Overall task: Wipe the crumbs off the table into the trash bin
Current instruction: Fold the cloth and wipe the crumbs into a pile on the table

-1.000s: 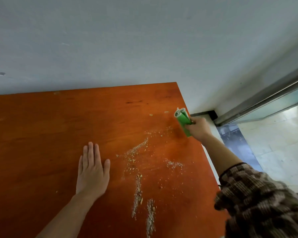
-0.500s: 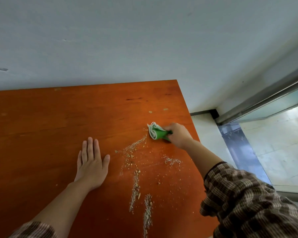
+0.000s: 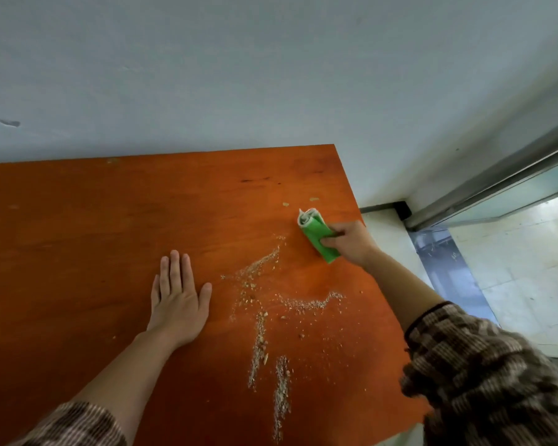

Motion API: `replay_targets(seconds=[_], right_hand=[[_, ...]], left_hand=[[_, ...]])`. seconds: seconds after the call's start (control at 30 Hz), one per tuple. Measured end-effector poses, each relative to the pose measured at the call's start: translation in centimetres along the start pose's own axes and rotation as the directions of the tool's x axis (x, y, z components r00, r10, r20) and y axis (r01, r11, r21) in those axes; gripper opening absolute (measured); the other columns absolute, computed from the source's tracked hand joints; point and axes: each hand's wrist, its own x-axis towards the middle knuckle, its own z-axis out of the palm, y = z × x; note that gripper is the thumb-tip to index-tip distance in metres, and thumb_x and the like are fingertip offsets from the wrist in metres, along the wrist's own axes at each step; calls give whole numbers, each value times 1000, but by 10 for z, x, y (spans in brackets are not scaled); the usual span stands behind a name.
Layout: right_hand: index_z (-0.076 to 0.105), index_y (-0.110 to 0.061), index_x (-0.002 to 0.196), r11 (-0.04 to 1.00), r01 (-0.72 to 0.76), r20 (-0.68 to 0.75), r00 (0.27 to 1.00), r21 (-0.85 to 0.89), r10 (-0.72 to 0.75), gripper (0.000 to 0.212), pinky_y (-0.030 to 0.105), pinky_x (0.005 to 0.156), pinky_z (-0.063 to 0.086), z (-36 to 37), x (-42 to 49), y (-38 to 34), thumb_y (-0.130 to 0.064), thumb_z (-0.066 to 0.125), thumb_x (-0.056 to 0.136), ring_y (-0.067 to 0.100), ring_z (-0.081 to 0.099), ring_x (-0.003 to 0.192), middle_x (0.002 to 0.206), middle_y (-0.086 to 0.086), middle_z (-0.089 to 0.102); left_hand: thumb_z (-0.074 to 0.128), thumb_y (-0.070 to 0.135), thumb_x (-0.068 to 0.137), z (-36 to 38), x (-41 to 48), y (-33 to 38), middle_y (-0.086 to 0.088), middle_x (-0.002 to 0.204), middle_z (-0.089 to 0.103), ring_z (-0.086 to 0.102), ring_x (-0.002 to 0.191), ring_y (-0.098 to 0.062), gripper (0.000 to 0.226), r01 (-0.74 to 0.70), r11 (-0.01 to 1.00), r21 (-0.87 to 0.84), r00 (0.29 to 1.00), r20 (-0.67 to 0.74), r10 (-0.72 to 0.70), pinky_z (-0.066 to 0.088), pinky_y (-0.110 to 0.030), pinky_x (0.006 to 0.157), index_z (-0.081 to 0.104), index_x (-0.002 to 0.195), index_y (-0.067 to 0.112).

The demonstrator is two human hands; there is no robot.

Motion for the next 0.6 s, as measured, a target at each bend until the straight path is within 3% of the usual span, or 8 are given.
replay_targets(seconds=[0.07, 0.17, 0.37, 0.5, 0.6], right_hand=[[70, -18, 108, 999, -37, -76, 996, -2, 37, 22, 22, 59, 48, 3, 15, -4, -14, 63, 87, 13, 60, 77, 94, 3, 69], [70, -16, 106, 997, -13, -76, 997, -80, 7, 20, 25, 58, 48, 13, 32, -16, -16, 60, 89, 15, 58, 73, 88, 4, 66], [71, -15, 98, 924, 186, 116, 981, -335, -155, 16, 28, 58, 48, 36, 42, -46, -12, 58, 89, 22, 63, 74, 87, 8, 70], [70, -17, 84, 864, 287, 261, 946, -413, -189, 19, 22, 48, 41, 47, 31, -54, -6, 55, 88, 17, 58, 64, 73, 3, 65], [72, -18, 98, 818, 347, 336, 920, -459, -202, 25, 28, 53, 52, 58, 15, -47, -4, 54, 88, 13, 59, 60, 81, 2, 70]], left_hand=[[9, 49, 99, 1, 1, -1, -1, 141, -49, -46, 128, -17, 67, 6, 1000, 0, 1000, -6, -6, -20, -37, 113, -39, 134, 17], [9, 49, 99, 2, 2, -1, -2, 141, -49, -46, 128, -17, 67, 18, 1000, 0, 1000, -4, -18, -21, -37, 112, -39, 134, 17], [9, 48, 99, 4, 4, -1, -2, 142, -48, -44, 131, -17, 67, 18, 1000, 4, 1000, -26, -18, -21, -36, 112, -36, 137, 16], [10, 48, 99, 5, 3, -2, -2, 144, -45, -41, 132, -17, 68, 13, 1000, 1, 999, -44, -13, -20, -36, 112, -33, 140, 15], [11, 47, 99, 3, 3, -1, -3, 146, -43, -40, 133, -17, 68, 10, 1000, 3, 999, -40, -10, -20, -36, 112, -31, 142, 14]])
